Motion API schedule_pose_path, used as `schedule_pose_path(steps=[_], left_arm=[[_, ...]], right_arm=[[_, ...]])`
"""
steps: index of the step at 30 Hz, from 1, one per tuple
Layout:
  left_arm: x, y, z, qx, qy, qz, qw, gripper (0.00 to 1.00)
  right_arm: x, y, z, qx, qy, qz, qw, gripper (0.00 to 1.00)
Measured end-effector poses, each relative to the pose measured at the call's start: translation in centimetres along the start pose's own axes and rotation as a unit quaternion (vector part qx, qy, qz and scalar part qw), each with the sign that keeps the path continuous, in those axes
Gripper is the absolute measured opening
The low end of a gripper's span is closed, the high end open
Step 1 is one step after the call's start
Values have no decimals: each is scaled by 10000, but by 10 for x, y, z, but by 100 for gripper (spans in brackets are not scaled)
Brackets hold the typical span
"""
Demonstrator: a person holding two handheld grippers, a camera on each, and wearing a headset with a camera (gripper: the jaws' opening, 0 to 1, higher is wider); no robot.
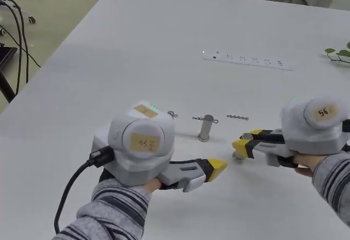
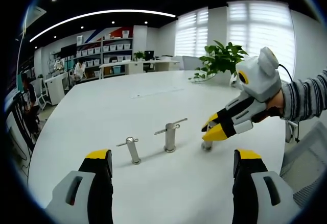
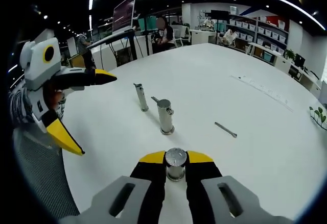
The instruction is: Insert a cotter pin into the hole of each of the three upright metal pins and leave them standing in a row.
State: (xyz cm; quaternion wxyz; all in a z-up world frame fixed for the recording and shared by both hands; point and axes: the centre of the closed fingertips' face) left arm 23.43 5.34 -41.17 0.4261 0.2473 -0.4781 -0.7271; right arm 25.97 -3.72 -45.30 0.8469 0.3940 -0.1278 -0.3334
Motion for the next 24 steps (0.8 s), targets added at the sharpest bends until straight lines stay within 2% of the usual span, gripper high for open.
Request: schedule_pose_path(steps=[6,22,24], left_arm=[[2,1,0,11,-15,-30,10000,98],[2,1,1,1,-18,-29,10000,98],[2,1,1,-1,-17,-50,10000,98]], right_arm=[[-8,-3,-1,25,-85,-63,9999,9],[-10,-7,-2,134,-420,-313,9985,9],[-12,-7,-2,120,-435,-241,9987,9]])
Point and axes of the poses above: the centre of the closed fingertips' face, and the gripper's own axes: z roughly backward along the fingers, x roughly to its right, y roughly out of its top, and after that the axes turned 2 degrees about y, right-handed
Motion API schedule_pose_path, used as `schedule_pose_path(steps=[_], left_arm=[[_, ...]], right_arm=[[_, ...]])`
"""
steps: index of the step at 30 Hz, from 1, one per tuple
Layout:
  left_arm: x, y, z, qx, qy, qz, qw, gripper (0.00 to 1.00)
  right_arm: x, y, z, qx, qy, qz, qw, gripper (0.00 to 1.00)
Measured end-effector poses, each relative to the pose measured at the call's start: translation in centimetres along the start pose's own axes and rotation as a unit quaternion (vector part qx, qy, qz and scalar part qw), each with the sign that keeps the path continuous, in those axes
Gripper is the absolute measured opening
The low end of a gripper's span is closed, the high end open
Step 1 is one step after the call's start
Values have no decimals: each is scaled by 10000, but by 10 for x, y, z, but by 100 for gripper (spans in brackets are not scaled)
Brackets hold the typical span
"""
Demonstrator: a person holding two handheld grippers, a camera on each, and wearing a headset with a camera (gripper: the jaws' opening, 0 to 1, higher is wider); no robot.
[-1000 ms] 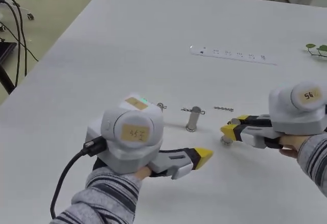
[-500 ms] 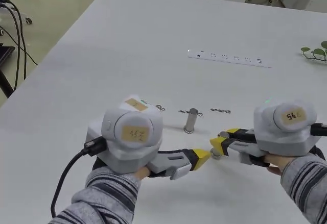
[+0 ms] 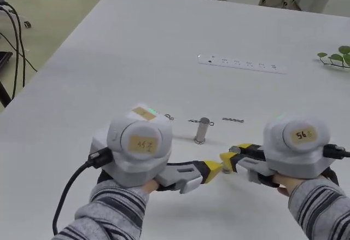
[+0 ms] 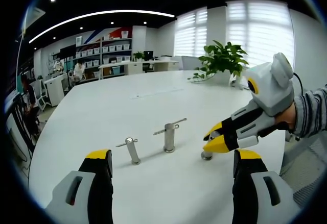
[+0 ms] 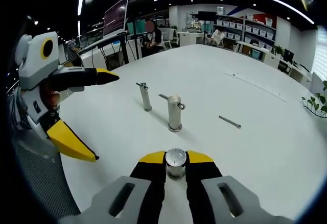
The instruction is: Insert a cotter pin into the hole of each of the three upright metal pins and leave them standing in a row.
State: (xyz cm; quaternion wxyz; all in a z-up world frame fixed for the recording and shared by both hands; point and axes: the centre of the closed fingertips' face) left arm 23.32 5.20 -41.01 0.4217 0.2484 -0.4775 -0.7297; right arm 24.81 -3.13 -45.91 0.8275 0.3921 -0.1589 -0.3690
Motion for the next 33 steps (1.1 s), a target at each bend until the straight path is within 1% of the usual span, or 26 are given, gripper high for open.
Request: schedule_pose_path(steps=[4,8,10,11,13,16,19,20,22,23,27,29,30,31,33], left_arm=[[1,0,0,-3,-19,-19,10000,98],[2,-2,1,-29,-16,-54,10000,98],[1,-1,2,-5,1,-57,10000,98],[0,1,3,28,41,-58,10000,98],[0,3,6,96,85,-125,9998,98],[-1,1,7,69,102,-71,9999,98],[2,2,9,125,51,77,9999,98],[3,2,10,143,46,73,9999,98],[5,0,13,116,63,26,9999,98],[5,-2,14,85,65,15,9999,98],[6,-9,21,20,110,21,9999,98],[4,-8,24,110,181,11,9998,98],[4,-8,26,105,189,36,9998,98],[3,-8,27,99,211,82,9997,98],[2,-8,29,114,255,121,9995,98]], right_arm=[[0,0,0,28,-91,-85,9999,9],[0,2,2,83,-118,-151,9998,10],[0,4,4,135,-119,-80,9998,14],[-1,6,5,152,-119,13,9998,18],[-1,7,8,176,-130,29,9998,22],[-2,9,13,186,-38,-74,9998,25],[-3,9,18,162,51,-82,9998,28],[-4,9,20,143,112,-69,9998,29],[-8,10,26,141,325,-112,9993,30],[-8,11,27,137,335,-118,9993,30],[-4,17,39,115,491,159,9986,31],[-3,21,45,108,637,255,9976,31],[-2,22,47,92,673,276,9973,31],[-1,24,50,77,753,371,9964,31],[4,27,55,36,784,492,9957,31]])
Point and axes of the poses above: the centre of the closed fingertips' face, and the gripper's own axes: z roughly backward along the fingers, x roughly to its right, y roughly out of its top, and after that the axes turned 2 degrees about y, right-handed
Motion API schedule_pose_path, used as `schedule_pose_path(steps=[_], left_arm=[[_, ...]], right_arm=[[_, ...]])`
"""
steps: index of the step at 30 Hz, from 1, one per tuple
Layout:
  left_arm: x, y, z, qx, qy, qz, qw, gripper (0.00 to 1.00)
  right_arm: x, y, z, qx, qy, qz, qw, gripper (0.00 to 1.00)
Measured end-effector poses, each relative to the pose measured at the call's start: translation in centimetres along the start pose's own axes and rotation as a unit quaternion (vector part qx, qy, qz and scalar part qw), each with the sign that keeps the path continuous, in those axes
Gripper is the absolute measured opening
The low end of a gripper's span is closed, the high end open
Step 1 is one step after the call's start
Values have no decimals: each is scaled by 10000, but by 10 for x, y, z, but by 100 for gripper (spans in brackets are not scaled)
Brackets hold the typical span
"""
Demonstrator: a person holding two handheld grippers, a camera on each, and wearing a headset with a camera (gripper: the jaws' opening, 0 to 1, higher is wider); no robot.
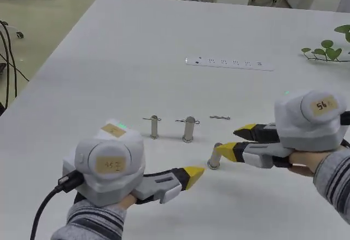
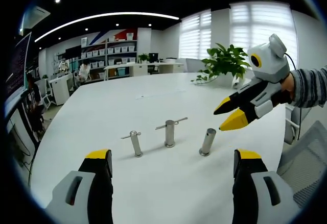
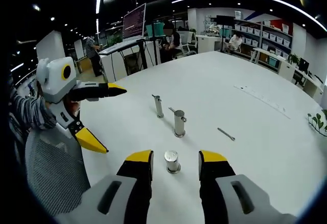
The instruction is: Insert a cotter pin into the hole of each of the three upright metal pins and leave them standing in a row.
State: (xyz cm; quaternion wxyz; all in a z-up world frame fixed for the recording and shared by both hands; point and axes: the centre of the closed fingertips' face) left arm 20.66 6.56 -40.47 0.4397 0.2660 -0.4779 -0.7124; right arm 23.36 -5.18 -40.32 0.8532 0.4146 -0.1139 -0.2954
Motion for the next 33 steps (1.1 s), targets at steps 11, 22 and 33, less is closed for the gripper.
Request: schedule_pose_path(steps=[11,22,33], left_arm=[[3,-9,8,-133,90,-72,9998,97],[-3,-6,1,-160,151,-117,9997,96],[-5,-8,-7,-152,129,-137,9997,95]], right_arm=[[25,3,8,-598,359,547,9961,27],[62,1,-9,-1237,733,1251,9817,21],[105,1,-45,-1614,946,1722,9671,17]])
Point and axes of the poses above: the centre of the closed fingertips' face, and the gripper's own axes: z roughly backward along the fingers, x roughly to its right, y roughly out of its top, and after that the axes turned 2 degrees about y, right-handed
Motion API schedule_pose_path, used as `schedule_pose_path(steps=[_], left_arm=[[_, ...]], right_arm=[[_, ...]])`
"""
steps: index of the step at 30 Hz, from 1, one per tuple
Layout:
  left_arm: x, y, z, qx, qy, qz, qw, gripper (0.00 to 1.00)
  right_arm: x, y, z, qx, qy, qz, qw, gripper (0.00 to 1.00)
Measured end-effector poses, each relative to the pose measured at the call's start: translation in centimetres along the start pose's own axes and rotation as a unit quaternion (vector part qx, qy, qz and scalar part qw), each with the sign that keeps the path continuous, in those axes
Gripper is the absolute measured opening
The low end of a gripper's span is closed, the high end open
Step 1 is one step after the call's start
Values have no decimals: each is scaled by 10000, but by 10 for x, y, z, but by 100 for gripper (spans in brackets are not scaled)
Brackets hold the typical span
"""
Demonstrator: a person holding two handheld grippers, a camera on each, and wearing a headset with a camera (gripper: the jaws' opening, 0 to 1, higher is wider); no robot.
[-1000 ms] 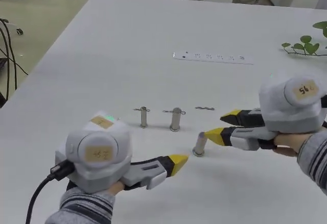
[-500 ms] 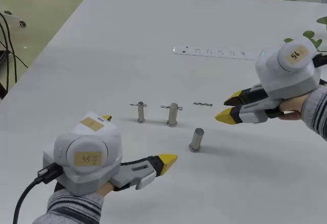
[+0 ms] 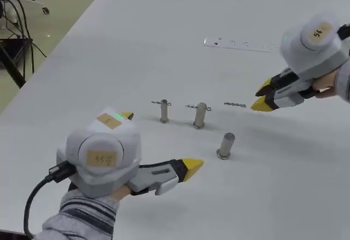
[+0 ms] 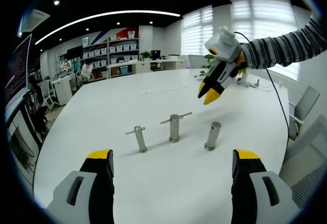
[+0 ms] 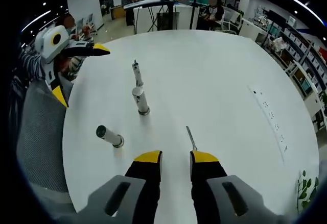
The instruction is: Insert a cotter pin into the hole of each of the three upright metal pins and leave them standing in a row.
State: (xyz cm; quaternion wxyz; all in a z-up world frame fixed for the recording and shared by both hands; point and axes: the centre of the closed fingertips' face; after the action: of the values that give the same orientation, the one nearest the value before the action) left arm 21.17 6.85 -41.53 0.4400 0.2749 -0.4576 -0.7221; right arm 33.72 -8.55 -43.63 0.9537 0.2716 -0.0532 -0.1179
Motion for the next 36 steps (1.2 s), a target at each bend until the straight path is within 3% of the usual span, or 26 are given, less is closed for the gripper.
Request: schedule_pose_path(steps=[3,11,15,23,30,36], left_arm=[[-1,-4,-2,-20,18,38,10000,95],[0,-5,-4,-41,-15,64,10000,95],[1,-5,-4,-33,-30,57,10000,95],[2,-9,-5,-141,-36,-26,9999,94],[3,-9,-4,-145,-46,-42,9999,94],[4,-9,-4,-147,-64,-71,9998,94]], right_arm=[[14,-5,-14,-77,77,-48,9999,16],[22,-16,-42,-443,221,230,9985,14],[31,-20,-55,-487,207,253,9983,13],[33,-19,-59,-617,347,229,9972,9],[29,-21,-58,-800,392,514,9947,0],[27,-22,-56,-915,371,746,9923,0]])
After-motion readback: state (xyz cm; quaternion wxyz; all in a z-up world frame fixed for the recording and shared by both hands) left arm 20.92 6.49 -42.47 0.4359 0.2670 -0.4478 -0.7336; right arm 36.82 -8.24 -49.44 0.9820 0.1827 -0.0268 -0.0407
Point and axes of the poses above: the centre of the closed fingertips' face, and the gripper's own axes: z roughly backward along the fingers, x roughly to its right, y roughly out of its top, and after that the axes turned 2 degrees about y, right-handed
